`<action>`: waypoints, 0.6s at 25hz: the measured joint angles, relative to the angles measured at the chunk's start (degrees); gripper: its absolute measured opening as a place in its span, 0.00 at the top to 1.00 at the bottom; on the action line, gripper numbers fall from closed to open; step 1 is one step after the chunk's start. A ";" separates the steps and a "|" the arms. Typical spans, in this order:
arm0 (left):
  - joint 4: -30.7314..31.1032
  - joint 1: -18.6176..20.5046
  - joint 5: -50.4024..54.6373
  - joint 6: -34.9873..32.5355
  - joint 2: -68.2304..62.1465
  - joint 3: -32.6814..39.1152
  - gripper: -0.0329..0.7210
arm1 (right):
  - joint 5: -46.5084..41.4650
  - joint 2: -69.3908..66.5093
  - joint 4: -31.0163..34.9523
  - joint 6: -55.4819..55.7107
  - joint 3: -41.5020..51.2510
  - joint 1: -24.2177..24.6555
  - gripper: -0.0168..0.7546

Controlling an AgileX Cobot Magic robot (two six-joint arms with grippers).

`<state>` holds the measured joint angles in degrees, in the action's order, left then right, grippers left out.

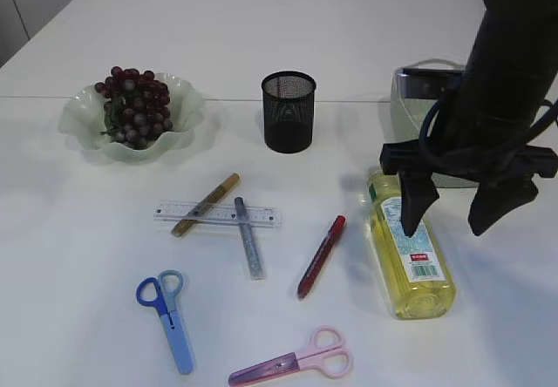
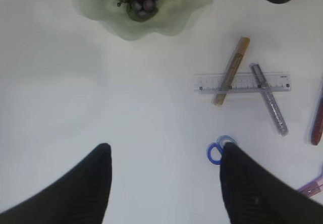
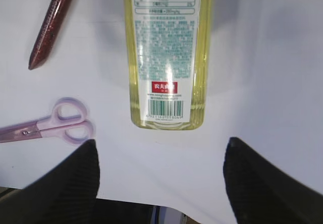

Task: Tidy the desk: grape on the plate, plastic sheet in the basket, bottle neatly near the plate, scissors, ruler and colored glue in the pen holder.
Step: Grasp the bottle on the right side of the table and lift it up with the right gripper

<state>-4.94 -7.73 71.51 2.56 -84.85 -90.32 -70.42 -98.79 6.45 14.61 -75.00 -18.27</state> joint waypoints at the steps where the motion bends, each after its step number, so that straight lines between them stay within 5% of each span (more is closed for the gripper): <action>1: 0.07 0.00 0.00 0.00 0.00 0.00 0.31 | 0.00 0.00 0.00 0.00 0.11 0.00 0.21; 15: 0.07 0.00 0.00 0.00 0.00 0.00 0.31 | 0.95 -2.57 1.59 0.21 0.25 -1.42 0.14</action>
<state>-4.87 -7.73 71.51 2.56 -84.85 -90.32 -69.47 -101.36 8.04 14.82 -74.76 -19.69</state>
